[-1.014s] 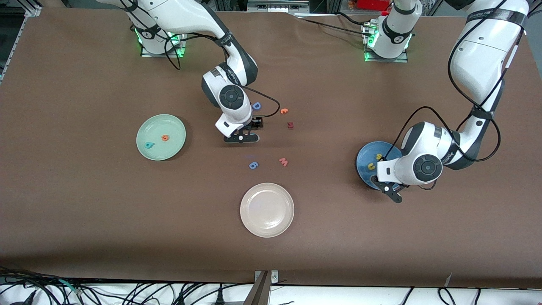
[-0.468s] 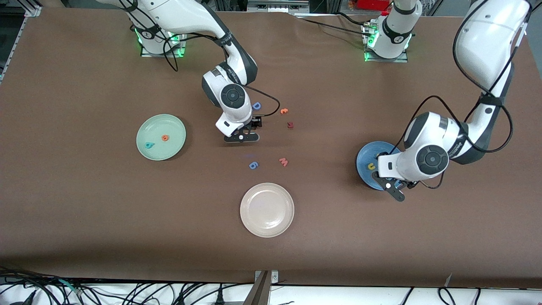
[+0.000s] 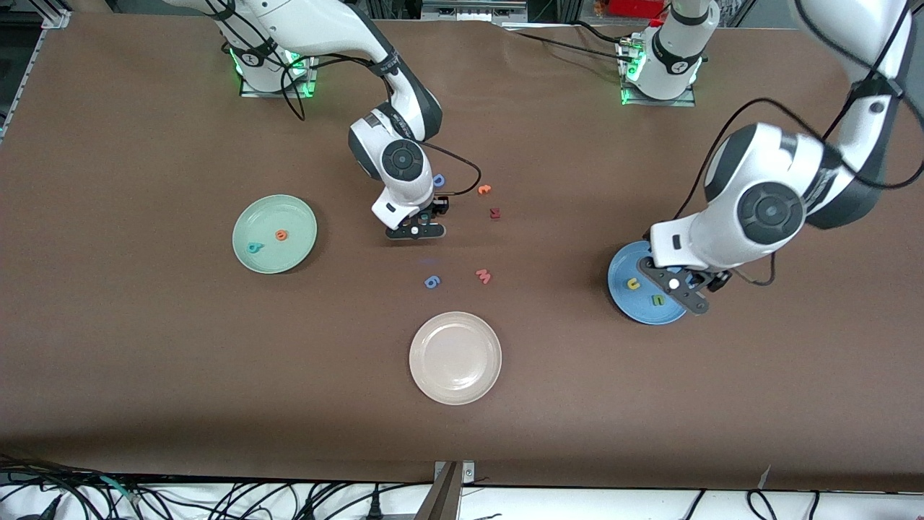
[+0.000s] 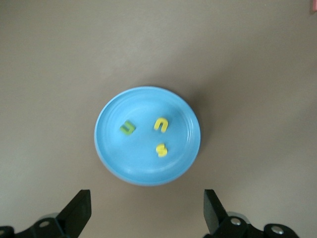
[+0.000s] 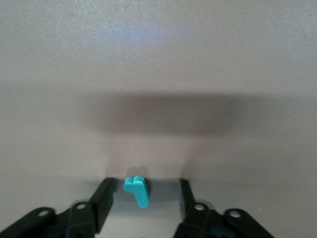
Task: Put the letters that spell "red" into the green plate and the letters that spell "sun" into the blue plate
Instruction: 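Release the n onto the blue plate while the right gripper grasps the 1, then put the 1 on the green plate while the left gripper returns to rest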
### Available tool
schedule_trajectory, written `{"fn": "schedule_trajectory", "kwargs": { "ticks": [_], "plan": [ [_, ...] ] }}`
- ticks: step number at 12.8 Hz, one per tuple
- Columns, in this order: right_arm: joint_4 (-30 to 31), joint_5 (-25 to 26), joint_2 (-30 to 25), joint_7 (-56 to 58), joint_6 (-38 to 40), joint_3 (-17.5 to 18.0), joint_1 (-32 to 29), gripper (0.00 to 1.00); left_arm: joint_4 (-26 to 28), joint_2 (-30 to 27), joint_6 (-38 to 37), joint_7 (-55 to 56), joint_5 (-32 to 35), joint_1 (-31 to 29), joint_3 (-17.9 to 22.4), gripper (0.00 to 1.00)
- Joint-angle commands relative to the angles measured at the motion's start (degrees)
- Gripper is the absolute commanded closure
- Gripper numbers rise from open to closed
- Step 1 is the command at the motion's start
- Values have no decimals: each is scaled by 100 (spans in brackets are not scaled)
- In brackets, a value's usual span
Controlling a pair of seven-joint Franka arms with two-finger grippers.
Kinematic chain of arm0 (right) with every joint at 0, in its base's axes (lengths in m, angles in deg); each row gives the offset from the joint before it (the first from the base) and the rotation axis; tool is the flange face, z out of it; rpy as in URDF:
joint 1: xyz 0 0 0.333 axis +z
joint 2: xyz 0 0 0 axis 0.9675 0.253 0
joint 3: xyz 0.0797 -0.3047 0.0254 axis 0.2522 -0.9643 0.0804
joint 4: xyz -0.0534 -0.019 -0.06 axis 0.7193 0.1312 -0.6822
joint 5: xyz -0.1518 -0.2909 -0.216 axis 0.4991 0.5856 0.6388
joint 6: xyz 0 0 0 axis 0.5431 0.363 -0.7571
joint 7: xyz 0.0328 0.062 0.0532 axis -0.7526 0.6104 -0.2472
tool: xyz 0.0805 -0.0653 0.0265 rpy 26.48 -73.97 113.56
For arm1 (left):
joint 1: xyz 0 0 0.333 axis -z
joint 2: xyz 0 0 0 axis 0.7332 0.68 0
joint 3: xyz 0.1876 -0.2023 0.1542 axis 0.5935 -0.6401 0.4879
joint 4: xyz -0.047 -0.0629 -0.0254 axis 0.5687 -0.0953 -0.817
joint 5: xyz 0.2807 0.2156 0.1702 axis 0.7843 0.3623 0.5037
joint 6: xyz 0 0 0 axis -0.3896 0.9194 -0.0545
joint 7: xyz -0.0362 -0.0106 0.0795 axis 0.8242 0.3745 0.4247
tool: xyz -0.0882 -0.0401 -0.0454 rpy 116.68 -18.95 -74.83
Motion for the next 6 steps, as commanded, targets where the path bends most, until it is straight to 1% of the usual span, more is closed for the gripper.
{"fn": "schedule_trajectory", "kwargs": {
  "ticks": [1, 2, 3, 4, 5, 6],
  "plan": [
    [41, 64, -7, -127, -84, -22, 54, 54, -540, -308, -899, 144, -180, -6, 13, 0],
    [50, 64, -7, -127, -84, -22, 54, 61, -760, -378, -1181, 83, -188, -6, 57, 0],
    [41, 64, -7, -127, -84, -22, 54, 66, -806, -570, -1244, 126, -162, 63, 127, 0],
    [50, 64, -7, -127, -84, -22, 54, 72, -806, -738, -1245, 135, -188, 177, 362, 0],
    [50, 64, -7, -127, -75, -22, 54, 79, -763, -1000, -1245, 135, -206, 413, 756, 0],
    [50, 64, 2, -127, -84, -22, 54, 82, -754, -1177, -1236, 126, -467, 564, 1169, 0]
  ]
}}
